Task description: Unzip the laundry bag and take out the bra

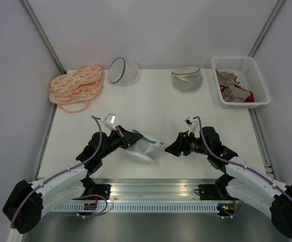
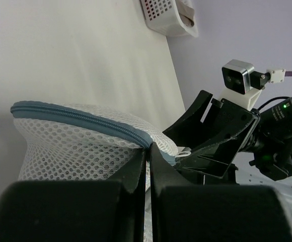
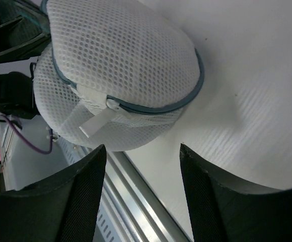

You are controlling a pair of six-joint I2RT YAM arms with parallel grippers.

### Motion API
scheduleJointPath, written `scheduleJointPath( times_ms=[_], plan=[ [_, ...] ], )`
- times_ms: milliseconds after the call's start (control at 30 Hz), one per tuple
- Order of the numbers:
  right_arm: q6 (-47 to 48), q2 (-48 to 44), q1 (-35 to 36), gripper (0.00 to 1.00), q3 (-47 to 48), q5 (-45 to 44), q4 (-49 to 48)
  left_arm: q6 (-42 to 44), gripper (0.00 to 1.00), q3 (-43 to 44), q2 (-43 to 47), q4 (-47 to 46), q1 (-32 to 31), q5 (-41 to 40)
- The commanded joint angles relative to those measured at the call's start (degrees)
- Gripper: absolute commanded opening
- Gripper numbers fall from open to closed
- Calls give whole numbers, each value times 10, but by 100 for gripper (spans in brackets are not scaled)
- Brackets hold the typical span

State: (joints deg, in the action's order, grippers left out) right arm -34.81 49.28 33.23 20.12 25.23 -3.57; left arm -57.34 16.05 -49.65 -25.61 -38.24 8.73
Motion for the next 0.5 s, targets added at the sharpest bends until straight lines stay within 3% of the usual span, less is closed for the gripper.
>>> scheduleJointPath(
  times_ms=[0,267,467],
  plan=[
    [-30,13,20,65,15,65,-60,-29,2,-28,22,-37,-2,32],
    [-91,73,53,61,-11,100,-198,-37,2,-27,70,-37,-3,57],
    [-104,122,86,48,-1,88,-243,-52,2,-36,83,-53,-3,67]
  ],
)
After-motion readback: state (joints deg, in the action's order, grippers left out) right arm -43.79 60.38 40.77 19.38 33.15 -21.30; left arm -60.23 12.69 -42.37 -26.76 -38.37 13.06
